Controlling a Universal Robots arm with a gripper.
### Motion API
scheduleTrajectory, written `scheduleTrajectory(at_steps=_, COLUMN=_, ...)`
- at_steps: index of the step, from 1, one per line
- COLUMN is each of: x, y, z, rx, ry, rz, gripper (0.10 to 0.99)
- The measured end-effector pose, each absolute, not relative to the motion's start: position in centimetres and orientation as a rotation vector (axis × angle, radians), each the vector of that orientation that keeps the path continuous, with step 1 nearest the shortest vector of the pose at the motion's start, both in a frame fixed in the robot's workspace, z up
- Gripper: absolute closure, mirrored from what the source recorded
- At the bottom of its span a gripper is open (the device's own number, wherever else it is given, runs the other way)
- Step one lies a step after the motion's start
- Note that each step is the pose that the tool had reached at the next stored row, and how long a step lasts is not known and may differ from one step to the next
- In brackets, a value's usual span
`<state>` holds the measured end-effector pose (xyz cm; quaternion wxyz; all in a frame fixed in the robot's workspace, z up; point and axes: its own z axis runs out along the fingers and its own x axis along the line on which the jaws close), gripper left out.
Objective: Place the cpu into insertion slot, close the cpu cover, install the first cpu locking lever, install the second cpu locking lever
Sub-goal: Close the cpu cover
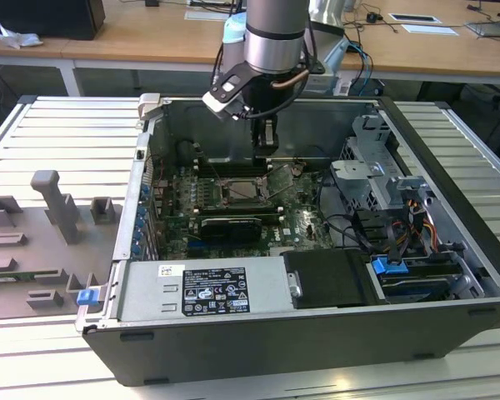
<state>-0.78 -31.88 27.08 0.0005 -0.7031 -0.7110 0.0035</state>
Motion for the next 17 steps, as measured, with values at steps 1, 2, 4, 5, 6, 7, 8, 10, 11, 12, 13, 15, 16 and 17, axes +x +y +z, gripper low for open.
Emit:
scheduleTrajectory(at_steps=1, x=-0.6, y=-31.9, z=27.1, rx=-2.208, ry=-2.233, rz=0.011, gripper=0.980)
scheduleTrajectory(at_steps=2, x=-0.5, y=-31.9, z=27.1, rx=-2.208, ry=-2.234, rz=0.011, gripper=0.980)
scheduleTrajectory(at_steps=4, x=-0.3, y=-31.9, z=27.1, rx=-2.207, ry=-2.234, rz=0.011, gripper=0.980)
scheduleTrajectory(at_steps=5, x=-0.2, y=-31.9, z=27.1, rx=-2.207, ry=-2.235, rz=0.011, gripper=0.980)
scheduleTrajectory(at_steps=6, x=0.0, y=-31.9, z=27.1, rx=-2.206, ry=-2.235, rz=0.011, gripper=0.980)
scheduleTrajectory(at_steps=7, x=0.1, y=-31.9, z=27.1, rx=-2.206, ry=-2.235, rz=0.011, gripper=0.980)
scheduleTrajectory(at_steps=8, x=0.2, y=-31.9, z=27.1, rx=-2.206, ry=-2.236, rz=0.011, gripper=0.980)
scheduleTrajectory(at_steps=10, x=0.4, y=-31.9, z=27.1, rx=-2.205, ry=-2.236, rz=0.011, gripper=0.980)
scheduleTrajectory(at_steps=11, x=0.5, y=-31.9, z=27.1, rx=-2.205, ry=-2.236, rz=0.011, gripper=0.980)
scheduleTrajectory(at_steps=12, x=0.7, y=-31.9, z=27.1, rx=-2.205, ry=-2.237, rz=0.011, gripper=0.980)
scheduleTrajectory(at_steps=13, x=0.9, y=-31.9, z=27.1, rx=-2.204, ry=-2.237, rz=0.011, gripper=0.980)
scheduleTrajectory(at_steps=15, x=1.2, y=-31.9, z=27.1, rx=-2.204, ry=-2.238, rz=0.011, gripper=0.980)
scheduleTrajectory(at_steps=16, x=1.4, y=-31.9, z=27.1, rx=-2.204, ry=-2.238, rz=0.011, gripper=0.980)
scheduleTrajectory(at_steps=17, x=1.5, y=-31.9, z=27.1, rx=-2.203, ry=-2.238, rz=0.011, gripper=0.980)
